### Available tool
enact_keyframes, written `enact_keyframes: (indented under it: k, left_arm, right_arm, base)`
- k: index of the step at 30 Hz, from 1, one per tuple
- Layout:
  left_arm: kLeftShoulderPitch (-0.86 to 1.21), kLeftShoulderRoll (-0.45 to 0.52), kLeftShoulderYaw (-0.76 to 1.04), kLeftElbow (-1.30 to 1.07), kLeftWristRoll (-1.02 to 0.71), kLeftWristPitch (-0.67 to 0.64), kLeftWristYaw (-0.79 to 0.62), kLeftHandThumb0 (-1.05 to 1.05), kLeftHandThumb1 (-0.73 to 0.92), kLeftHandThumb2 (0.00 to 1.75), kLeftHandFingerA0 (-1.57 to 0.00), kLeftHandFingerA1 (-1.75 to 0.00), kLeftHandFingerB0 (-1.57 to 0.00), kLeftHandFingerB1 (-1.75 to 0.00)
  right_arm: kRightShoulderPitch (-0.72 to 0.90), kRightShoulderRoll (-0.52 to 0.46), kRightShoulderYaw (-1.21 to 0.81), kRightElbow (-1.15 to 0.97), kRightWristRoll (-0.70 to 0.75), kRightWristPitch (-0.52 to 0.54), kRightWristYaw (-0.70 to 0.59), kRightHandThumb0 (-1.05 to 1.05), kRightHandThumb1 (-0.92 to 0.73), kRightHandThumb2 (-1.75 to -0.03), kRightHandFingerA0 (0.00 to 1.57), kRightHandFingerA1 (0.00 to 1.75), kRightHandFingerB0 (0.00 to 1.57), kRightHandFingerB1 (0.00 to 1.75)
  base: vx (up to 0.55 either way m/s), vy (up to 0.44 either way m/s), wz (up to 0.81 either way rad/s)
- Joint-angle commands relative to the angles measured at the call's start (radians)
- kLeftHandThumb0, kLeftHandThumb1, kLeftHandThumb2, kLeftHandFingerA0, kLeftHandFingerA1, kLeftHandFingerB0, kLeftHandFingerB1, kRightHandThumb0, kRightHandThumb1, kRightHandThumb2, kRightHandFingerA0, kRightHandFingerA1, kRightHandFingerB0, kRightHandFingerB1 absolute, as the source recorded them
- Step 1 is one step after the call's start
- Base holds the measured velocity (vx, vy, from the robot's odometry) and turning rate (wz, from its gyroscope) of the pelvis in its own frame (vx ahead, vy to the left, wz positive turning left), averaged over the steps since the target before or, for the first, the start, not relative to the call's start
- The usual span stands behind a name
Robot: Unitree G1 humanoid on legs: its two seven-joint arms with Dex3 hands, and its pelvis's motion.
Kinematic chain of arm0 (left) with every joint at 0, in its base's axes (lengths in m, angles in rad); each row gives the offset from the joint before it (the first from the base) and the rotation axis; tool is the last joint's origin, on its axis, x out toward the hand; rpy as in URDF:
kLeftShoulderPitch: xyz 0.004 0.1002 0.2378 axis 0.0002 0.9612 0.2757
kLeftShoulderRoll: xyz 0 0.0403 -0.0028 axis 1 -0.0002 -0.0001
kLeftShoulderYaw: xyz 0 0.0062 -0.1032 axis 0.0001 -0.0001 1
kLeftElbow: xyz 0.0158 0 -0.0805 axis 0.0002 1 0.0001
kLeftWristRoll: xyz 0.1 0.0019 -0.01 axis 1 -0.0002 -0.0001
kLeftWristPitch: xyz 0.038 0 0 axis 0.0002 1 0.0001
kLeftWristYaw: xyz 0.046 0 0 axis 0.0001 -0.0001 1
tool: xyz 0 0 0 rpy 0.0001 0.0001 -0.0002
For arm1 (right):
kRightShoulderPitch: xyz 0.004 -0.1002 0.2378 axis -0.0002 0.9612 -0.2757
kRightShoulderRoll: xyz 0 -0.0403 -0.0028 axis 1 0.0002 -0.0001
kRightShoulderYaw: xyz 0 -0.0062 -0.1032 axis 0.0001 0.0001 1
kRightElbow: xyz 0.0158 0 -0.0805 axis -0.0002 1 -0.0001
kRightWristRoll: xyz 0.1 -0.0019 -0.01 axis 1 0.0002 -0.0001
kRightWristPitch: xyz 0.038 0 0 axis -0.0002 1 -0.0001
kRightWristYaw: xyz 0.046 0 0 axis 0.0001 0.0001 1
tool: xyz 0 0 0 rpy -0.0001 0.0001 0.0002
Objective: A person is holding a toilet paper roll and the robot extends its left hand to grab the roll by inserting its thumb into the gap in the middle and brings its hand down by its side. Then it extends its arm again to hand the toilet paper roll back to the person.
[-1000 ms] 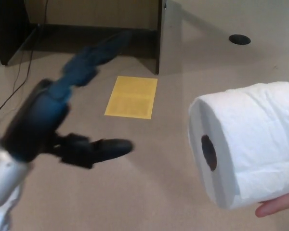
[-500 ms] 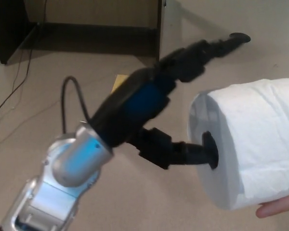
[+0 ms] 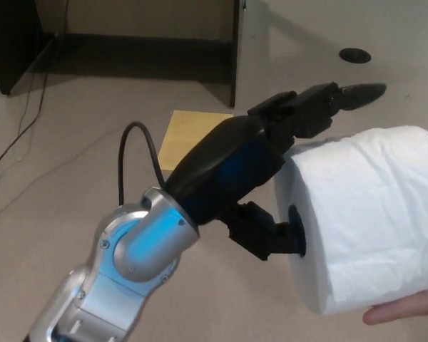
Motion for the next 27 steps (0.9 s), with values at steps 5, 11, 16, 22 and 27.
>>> enact_keyframes:
  k: [5, 11, 16, 22, 27]
  left_arm:
    - [-0.049, -0.082, -0.025, 0.010, 0.084, 0.050, 0.024, -0.58, 0.39, 0.65, -0.22, -0.39, -0.09, -0.32]
    - [-0.067, -0.178, -0.080, 0.066, 0.101, -0.003, 0.065, -0.32, 0.66, 0.60, -0.83, -0.93, -0.36, -0.33]
    - [-0.039, -0.207, -0.100, 0.070, 0.087, -0.006, 0.068, -0.09, 0.78, 0.65, -1.21, -0.90, -0.98, -0.61]
    - [0.044, -0.196, -0.122, 0.032, 0.193, -0.002, 0.154, -0.12, 0.80, 0.64, -0.79, -1.75, -0.62, -1.51]
    - [0.060, -0.158, -0.074, 0.023, 0.168, -0.010, 0.135, -0.07, 0.76, 0.80, -0.71, -1.71, -0.66, -1.46]
  right_arm:
    - [0.000, 0.002, 0.002, 0.005, -0.003, 0.001, -0.014, -0.32, -0.58, -0.57, 0.73, 0.50, 0.32, 0.32]
    - [-0.002, 0.007, 0.007, 0.007, -0.009, 0.010, -0.012, -0.33, -0.58, -0.58, 0.81, 0.55, 0.32, 0.32]
    - [-0.016, 0.006, 0.011, 0.007, -0.010, 0.012, -0.003, -0.34, -0.59, -0.58, 0.79, 0.57, 0.31, 0.31]
    - [0.000, 0.011, 0.023, 0.009, -0.017, 0.011, -0.006, -0.33, -0.58, -0.58, 0.83, 0.56, 0.32, 0.32]
    - [-0.020, 0.008, 0.037, 0.007, -0.022, 0.025, 0.007, -0.35, -0.60, -0.58, 0.80, 0.57, 0.31, 0.31]
  base:
    - [0.00, 0.000, 0.00]
    - [0.00, 0.000, 0.00]
    - [0.00, 0.000, 0.00]
    - [0.00, 0.000, 0.00]
    - [0.00, 0.000, 0.00]
